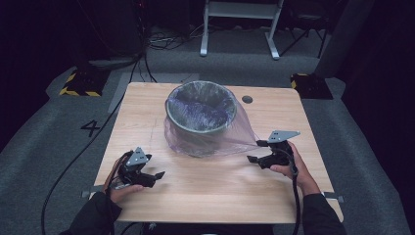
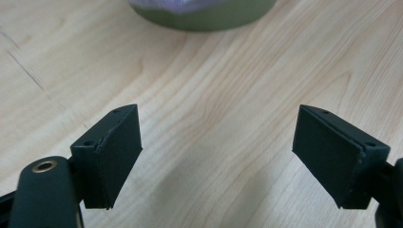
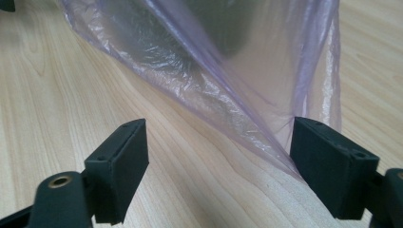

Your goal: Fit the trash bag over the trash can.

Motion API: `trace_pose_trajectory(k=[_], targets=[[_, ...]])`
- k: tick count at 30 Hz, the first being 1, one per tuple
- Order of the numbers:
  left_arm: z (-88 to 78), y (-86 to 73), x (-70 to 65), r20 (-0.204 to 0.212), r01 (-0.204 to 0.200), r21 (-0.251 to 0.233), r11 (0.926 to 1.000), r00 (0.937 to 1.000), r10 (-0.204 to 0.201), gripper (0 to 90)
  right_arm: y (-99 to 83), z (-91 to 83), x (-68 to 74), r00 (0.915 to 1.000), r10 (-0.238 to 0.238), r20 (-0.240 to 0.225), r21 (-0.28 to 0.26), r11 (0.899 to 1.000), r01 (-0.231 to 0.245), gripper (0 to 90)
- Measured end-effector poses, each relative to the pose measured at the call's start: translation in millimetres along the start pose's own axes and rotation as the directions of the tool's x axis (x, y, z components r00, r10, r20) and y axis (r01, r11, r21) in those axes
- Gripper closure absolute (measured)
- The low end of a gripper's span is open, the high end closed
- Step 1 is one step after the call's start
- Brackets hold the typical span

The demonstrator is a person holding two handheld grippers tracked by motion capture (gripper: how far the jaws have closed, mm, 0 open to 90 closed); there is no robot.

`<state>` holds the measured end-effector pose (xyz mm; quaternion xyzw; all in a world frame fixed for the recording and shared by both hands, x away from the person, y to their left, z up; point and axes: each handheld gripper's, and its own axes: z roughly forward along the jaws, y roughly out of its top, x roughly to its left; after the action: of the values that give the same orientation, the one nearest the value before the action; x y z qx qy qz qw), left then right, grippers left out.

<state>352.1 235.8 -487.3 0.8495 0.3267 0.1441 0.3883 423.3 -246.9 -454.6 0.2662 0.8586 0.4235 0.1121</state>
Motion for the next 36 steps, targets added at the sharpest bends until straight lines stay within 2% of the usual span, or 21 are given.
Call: trace_pose_trajectory(k=[3, 4, 7, 9, 10, 13, 16, 20, 22, 23, 26, 28, 29, 31, 33, 36], targets=[[5.9, -3.1, 0.0, -0.015, 0.006, 0.027, 0.9996, 0.9999, -0.005, 16.3, -0.2, -0.6, 7.8, 0.9994, -0.033, 0.005, -0.011, 0.999, 0.033, 17.7], [7.3, -3.2, 0.2, -0.018, 0.010, 0.033, 0.9994, 0.9998, -0.009, 16.3, 0.5, -0.8, 11.5, 0.9985, -0.049, 0.025, -0.018, 0.999, 0.050, 17.8], [10.0, -3.1, -0.2, -0.002, 0.013, 0.030, 0.9995, 0.9999, -0.013, 16.1, 2.5, -1.5, 26.5, 0.9914, -0.123, 0.044, -0.036, 0.992, 0.125, 17.7], [12.4, -2.9, -0.3, -0.004, 0.013, 0.038, 0.9992, 0.9999, -0.012, 16.1, 3.8, -0.1, 34.0, 0.9867, -0.146, 0.072, -0.022, 0.989, 0.148, 17.7], [14.0, -3.2, -1.0, -0.006, 0.021, 0.043, 0.9989, 0.9998, -0.021, 16.1, 4.4, -0.1, 36.9, 0.9873, -0.145, 0.064, -0.023, 0.989, 0.147, 17.7], [17.5, -4.6, -1.9, -0.001, 0.010, 0.061, 0.9981, 0.9999, -0.010, 16.1, 4.2, -3.3, 41.0, 0.9909, -0.128, 0.043, -0.042, 0.991, 0.129, 17.5], [18.5, -5.3, -2.9, 0.002, 0.008, 0.063, 0.9980, 1.0000, -0.008, 15.9, 1.8, -4.5, 38.5, 0.9909, -0.094, 0.096, -0.011, 0.995, 0.096, 18.2], [19.1, -5.6, -1.8, 0.003, 0.021, 0.055, 0.9983, 0.9998, -0.021, 15.7, -4.1, -3.6, 38.7, 0.9849, -0.091, 0.147, -0.006, 0.996, 0.093, 21.7], [19.9, -4.9, -2.1, -0.006, 0.011, 0.058, 0.9983, 0.9999, -0.010, 15.6, -0.7, -5.7, 43.6, 0.9857, -0.076, 0.150, -0.099, 0.991, 0.091, 21.3], [20.4, -4.7, -2.6, -0.006, 0.009, 0.059, 0.9982, 0.9999, -0.009, 15.2, 2.2, -8.4, 45.9, 0.9898, -0.071, 0.124, -0.147, 0.985, 0.089, 20.6], [20.9, -4.5, -3.1, -0.007, 0.014, 0.059, 0.9981, 0.9999, -0.013, 14.6, 12.8, -16.9, 53.0, 0.9941, -0.079, 0.075, -0.249, 0.964, 0.095, 18.7], [21.1, -4.3, -3.0, -0.007, 0.015, 0.060, 0.9981, 0.9999, -0.015, 14.5, 20.0, -19.2, 57.1, 0.9946, -0.095, 0.041, -0.267, 0.958, 0.102, 17.8], [21.3, -4.0, -2.8, -0.009, 0.011, 0.062, 0.9980, 0.9999, -0.010, 14.4, 22.5, -19.2, 59.0, 0.9934, -0.103, 0.050, -0.266, 0.957, 0.113, 18.2], [21.4, -3.9, -2.8, -0.009, 0.010, 0.062, 0.9980, 0.9999, -0.010, 14.2, 31.2, -17.4, 63.7, 0.9895, -0.110, 0.094, -0.232, 0.964, 0.129, 19.4], [21.4, -3.9, -2.8, -0.009, 0.010, 0.062, 0.9980, 0.9999, -0.009, 14.2, 39.3, -18.5, 65.3, 0.9868, -0.106, 0.122, -0.221, 0.967, 0.131, 21.5], [21.4, -3.9, -2.7, -0.010, 0.009, 0.062, 0.9980, 0.9999, -0.009, 14.2, 54.2, -24.8, 64.0, 0.9885, -0.093, 0.120, -0.244, 0.962, 0.120, 22.9]])
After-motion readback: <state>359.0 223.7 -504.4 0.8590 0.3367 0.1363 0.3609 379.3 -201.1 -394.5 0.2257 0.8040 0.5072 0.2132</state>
